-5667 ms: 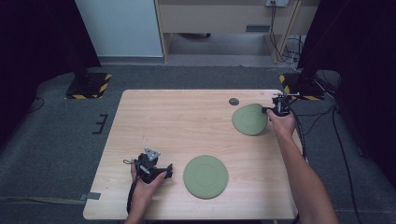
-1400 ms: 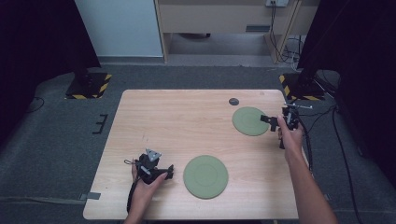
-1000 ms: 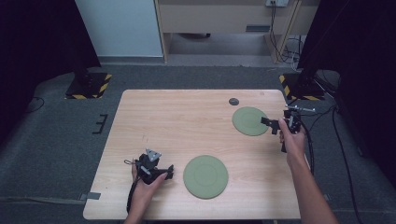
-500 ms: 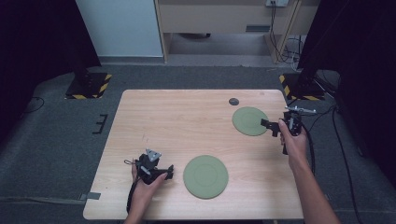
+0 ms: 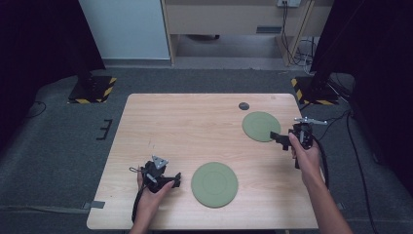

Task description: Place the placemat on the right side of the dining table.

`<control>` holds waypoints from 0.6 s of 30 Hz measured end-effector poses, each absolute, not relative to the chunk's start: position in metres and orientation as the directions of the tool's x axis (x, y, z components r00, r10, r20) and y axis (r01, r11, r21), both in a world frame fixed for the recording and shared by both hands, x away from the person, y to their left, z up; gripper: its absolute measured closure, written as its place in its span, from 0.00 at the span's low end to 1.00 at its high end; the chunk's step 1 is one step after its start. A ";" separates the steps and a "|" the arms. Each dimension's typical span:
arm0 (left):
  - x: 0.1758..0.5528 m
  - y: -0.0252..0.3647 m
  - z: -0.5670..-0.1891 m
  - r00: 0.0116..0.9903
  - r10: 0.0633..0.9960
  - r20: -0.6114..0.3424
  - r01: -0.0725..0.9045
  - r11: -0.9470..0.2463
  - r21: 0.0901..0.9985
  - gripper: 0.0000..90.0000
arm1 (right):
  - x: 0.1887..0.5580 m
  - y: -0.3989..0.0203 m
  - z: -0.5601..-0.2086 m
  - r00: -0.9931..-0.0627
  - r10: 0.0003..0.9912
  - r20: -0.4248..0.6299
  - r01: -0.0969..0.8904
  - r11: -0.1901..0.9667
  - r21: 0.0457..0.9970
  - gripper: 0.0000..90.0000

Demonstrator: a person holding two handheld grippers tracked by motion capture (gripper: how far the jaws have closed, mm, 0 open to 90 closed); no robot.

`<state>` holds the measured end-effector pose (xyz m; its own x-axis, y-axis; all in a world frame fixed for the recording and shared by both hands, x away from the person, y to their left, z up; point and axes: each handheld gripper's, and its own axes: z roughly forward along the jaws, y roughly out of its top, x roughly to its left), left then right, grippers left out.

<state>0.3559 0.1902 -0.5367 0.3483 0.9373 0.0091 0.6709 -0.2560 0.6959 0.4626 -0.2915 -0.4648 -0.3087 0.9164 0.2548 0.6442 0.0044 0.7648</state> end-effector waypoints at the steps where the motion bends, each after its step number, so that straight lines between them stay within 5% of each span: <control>1: 0.356 0.190 -0.537 0.348 0.937 0.009 0.671 -0.256 0.696 0.00 | 0.461 -0.291 -0.466 -0.314 0.916 0.251 0.645 0.011 0.764 0.10; 18: 0.356 0.190 -0.537 0.348 0.937 0.009 0.671 -0.256 0.696 0.00 | 0.434 -0.281 -0.486 -0.373 0.909 0.187 0.657 0.116 0.745 0.10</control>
